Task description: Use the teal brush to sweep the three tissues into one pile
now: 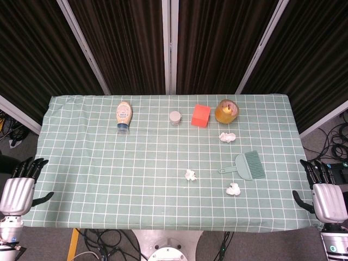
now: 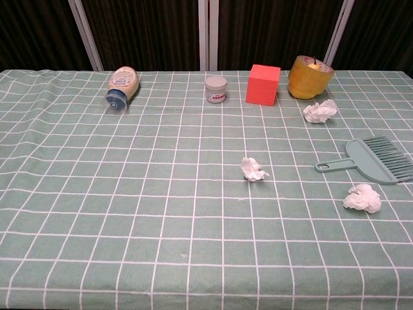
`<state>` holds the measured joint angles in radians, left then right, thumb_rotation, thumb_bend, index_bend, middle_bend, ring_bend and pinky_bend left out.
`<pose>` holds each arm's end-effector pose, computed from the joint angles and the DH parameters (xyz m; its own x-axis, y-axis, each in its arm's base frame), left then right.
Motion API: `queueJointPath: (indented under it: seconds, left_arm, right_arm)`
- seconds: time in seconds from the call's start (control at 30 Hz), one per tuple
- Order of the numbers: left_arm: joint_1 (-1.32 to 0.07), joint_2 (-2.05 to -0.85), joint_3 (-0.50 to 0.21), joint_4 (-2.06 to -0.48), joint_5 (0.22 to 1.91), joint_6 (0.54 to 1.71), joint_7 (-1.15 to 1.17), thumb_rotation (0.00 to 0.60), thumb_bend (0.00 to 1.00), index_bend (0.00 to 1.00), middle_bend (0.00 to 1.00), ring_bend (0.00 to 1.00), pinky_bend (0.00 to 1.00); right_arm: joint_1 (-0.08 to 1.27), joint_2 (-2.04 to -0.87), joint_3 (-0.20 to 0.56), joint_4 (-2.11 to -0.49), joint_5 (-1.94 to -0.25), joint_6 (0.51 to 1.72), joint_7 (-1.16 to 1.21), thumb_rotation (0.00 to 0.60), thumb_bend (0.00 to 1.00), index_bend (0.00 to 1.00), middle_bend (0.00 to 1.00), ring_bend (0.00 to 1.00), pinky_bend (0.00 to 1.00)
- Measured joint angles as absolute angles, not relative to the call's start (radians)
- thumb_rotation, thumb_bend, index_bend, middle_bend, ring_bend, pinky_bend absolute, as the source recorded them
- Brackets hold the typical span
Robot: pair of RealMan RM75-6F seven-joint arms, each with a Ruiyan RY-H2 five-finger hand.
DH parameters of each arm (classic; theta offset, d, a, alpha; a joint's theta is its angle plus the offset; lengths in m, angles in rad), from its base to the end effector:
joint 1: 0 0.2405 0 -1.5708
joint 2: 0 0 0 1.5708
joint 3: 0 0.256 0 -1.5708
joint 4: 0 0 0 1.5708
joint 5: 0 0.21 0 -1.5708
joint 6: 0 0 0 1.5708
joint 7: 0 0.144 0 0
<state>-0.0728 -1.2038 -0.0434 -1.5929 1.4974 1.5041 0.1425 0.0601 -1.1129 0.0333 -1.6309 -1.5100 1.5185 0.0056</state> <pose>-0.3089 0.1756 0.1352 0.4647 -0.0006 0.8855 0.8855 0.0039 -0.4647 -0.3102 -0.1696 0.1609 0.3797 0.0042 0.9251 -0.9251 0.0033 0.3797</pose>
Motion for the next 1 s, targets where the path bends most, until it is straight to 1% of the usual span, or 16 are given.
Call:
queueJointPath:
  seconds: [0.4,0.47,0.53,0.7,0.83,1.0]
  left_arm:
    - [-0.071,-1.204,-0.041,-1.598,1.492,1.505,0.145,0.600,0.02,0.16,0.14,0.07,0.10]
    - [-0.071,-1.205,-0.043,-1.599,1.489,1.506,0.149,0.600,0.02,0.16,0.14,0.07,0.08]
    - [-0.071,-1.208,-0.043,-1.600,1.487,1.503,0.151,0.600,0.02,0.16,0.14,0.07,0.07]
    - [-0.076,-1.207,-0.041,-1.606,1.483,1.491,0.148,0.600,0.02,0.16,0.14,0.07,0.07]
    - [-0.069,-1.206,-0.041,-1.605,1.472,1.494,0.142,0.600,0.02,0.16,0.14,0.07,0.07]
    - [-0.066,-1.206,-0.038,-1.605,1.463,1.489,0.137,0.600,0.02,0.16,0.14,0.07,0.07]
  right_arm:
    - [0.083,-1.109,0.033,-1.625,-1.543,1.486,0.016,0.600,0.24,0.05,0.15,0.00,0.00]
    - [0.101,-1.110,0.035,-1.623,-1.553,1.464,0.016,0.600,0.25,0.07,0.17,0.00,0.00]
    - [0.122,-1.116,0.040,-1.620,-1.557,1.437,0.018,0.600,0.27,0.13,0.22,0.02,0.00]
    - [0.212,-1.156,0.061,-1.587,-1.552,1.309,0.027,0.600,0.28,0.24,0.27,0.03,0.00]
    - [0.306,-1.213,0.080,-1.526,-1.533,1.168,0.020,0.600,0.27,0.27,0.27,0.03,0.00]
    - [0.433,-1.322,0.097,-1.392,-1.497,0.980,-0.016,0.600,0.17,0.32,0.29,0.03,0.00]
